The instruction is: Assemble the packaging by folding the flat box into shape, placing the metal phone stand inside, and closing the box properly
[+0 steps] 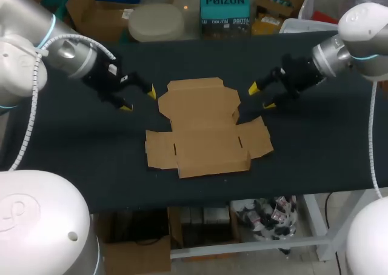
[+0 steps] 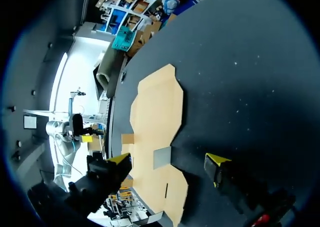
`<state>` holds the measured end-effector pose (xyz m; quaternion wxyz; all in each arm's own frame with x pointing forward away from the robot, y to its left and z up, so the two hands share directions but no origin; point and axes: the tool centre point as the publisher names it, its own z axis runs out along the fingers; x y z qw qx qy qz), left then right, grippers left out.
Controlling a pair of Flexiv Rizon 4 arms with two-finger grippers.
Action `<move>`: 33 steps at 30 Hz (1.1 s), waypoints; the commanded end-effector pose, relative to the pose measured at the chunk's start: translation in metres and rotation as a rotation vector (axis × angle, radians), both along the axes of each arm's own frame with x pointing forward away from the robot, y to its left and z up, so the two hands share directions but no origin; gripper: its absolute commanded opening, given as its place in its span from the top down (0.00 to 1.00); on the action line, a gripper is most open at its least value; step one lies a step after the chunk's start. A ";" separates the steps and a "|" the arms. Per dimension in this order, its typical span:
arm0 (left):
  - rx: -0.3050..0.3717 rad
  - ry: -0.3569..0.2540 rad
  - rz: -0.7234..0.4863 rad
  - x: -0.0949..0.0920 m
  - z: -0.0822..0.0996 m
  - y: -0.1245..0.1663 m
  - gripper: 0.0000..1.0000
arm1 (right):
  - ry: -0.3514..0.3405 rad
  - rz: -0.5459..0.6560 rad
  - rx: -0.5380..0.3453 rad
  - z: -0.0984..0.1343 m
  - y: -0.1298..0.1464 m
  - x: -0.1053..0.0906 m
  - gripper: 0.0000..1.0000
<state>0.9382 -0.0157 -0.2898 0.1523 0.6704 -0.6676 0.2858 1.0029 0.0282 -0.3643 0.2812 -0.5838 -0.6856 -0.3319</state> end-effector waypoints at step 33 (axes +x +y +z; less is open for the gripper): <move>-0.078 0.025 -0.017 0.023 -0.006 0.001 0.00 | -0.107 0.001 0.103 -0.025 0.041 0.039 0.03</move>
